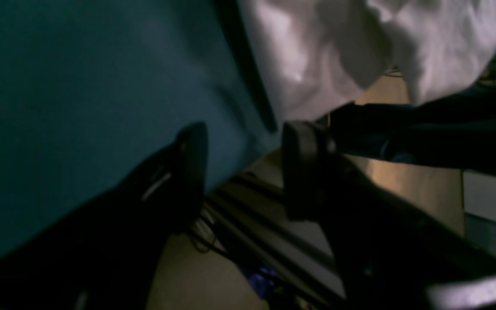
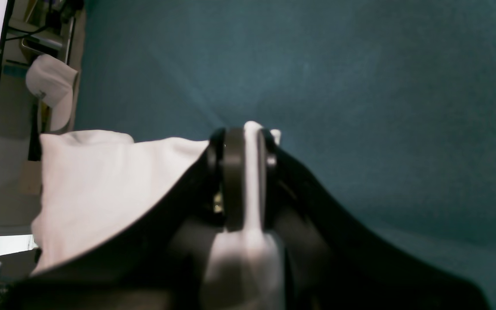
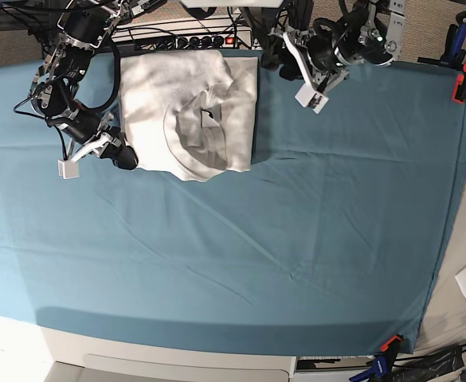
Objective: Fold the T-shirt properly
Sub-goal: 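Lower the left gripper to the stack's side edge and pinch it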
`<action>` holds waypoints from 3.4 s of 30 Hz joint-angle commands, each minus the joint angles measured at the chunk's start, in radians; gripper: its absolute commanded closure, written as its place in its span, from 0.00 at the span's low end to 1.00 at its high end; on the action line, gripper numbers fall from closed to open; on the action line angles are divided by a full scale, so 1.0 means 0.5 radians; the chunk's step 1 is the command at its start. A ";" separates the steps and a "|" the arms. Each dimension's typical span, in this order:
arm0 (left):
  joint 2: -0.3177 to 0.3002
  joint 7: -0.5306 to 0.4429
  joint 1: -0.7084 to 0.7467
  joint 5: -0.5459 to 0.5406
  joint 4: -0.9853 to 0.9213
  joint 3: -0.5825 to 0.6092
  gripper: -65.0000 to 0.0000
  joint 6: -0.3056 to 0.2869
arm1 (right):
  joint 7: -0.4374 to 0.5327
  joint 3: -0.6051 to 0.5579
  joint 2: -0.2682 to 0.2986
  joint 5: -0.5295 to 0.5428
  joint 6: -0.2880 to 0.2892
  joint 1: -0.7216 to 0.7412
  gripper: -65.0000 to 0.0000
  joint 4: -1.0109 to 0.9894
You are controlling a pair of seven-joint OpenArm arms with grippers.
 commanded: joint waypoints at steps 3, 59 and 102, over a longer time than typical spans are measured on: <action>0.016 -0.069 0.002 -0.037 -0.018 -0.002 0.56 -0.034 | 0.046 0.001 0.026 0.043 0.023 0.027 0.95 0.027; -0.087 0.155 -0.218 0.124 -0.279 0.346 0.59 -0.143 | 0.053 0.001 0.027 0.043 0.096 0.027 1.00 0.028; 0.007 -0.018 -0.131 0.018 -0.030 0.122 0.59 -0.127 | 0.056 0.001 0.026 0.043 0.097 0.027 1.00 0.028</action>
